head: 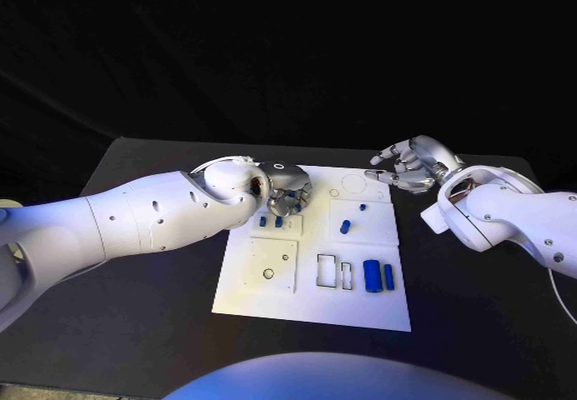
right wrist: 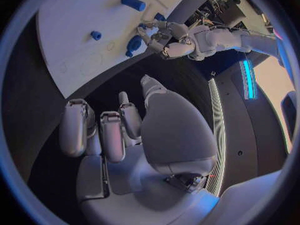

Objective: Assemble the parts on the task board

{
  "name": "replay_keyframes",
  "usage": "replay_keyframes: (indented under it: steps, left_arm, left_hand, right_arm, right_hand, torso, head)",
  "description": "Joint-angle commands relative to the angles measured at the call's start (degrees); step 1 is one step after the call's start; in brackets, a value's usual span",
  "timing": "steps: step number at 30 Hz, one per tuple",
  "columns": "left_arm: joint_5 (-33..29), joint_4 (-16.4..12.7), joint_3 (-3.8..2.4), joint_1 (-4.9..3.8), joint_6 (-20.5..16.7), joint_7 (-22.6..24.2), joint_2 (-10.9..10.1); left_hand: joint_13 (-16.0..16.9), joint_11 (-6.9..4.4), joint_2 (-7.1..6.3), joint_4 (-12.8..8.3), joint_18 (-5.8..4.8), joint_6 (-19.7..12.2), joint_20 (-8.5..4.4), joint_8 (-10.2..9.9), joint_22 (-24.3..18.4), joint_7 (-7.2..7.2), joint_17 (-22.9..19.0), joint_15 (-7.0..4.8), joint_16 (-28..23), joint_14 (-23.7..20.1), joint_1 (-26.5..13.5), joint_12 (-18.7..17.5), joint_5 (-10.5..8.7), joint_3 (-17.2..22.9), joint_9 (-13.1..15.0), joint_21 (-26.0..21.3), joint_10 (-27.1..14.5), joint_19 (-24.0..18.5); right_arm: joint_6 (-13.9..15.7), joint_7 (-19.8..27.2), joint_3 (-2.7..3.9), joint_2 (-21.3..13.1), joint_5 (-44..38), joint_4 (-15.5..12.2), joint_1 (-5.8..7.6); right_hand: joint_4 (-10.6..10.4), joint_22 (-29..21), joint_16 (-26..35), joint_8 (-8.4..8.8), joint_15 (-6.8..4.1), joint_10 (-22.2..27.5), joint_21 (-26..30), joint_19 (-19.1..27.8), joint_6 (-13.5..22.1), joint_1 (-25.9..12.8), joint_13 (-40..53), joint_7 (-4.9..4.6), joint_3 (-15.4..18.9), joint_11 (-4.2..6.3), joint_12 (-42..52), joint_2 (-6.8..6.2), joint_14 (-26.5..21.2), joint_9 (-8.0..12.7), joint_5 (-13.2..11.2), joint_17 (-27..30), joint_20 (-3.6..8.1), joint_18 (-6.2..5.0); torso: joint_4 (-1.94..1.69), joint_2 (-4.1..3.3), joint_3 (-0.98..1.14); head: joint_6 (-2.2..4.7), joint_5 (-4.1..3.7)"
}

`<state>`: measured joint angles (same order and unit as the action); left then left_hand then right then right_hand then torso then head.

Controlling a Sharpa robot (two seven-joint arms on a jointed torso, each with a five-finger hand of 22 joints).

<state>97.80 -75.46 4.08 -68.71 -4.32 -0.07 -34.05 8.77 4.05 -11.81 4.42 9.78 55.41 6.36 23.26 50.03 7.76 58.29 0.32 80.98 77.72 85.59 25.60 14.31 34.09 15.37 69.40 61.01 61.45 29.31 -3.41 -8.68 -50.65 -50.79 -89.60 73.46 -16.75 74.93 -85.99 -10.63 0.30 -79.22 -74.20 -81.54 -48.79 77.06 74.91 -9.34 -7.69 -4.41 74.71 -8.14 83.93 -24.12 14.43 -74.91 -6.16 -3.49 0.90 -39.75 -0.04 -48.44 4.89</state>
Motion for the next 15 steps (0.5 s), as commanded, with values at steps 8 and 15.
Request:
replay_keyframes:
  steps: [8,15]
  left_arm:
    - [-4.62,-3.90,-2.45,-0.05,-0.75,-0.05,-3.67]
    - [-6.62,-5.23,-3.26,-0.09,0.02,-0.58,-6.79]
  left_hand:
    - [-0.06,0.46,-0.61,0.11,-1.09,0.18,0.41,-0.83,0.03,0.52,-0.34,0.24,0.11,0.30,-1.78,-1.13,-0.43,0.25,0.20,0.34,0.57,0.28]
    - [-0.08,0.46,-0.69,0.17,-1.10,0.25,0.43,-0.92,0.05,0.51,-0.24,0.26,0.15,0.36,-2.03,-1.31,-0.44,0.24,0.24,0.34,0.68,0.29]
  right_arm:
    - [-0.05,0.38,0.02,-0.02,-0.23,0.30,-0.03]
    - [0.01,0.37,0.02,-0.15,-0.23,0.40,-0.03]
  right_hand:
    - [0.14,3.28,0.15,-0.23,-0.20,0.23,0.31,0.53,0.07,-0.21,1.32,0.08,-0.04,0.06,-0.18,0.41,3.75,0.08,0.17,-5.90,0.03,-0.60]
    - [0.14,3.28,0.15,-0.23,-0.20,0.23,0.31,0.53,0.07,-0.21,1.32,0.08,-0.04,0.06,-0.18,0.41,3.75,0.08,0.17,-5.90,0.03,-0.60]
  torso:
    - [-0.13,0.11,0.06]
    - [-0.10,0.05,0.04]
  head:
    - [0.28,0.06]
    - [0.40,0.21]
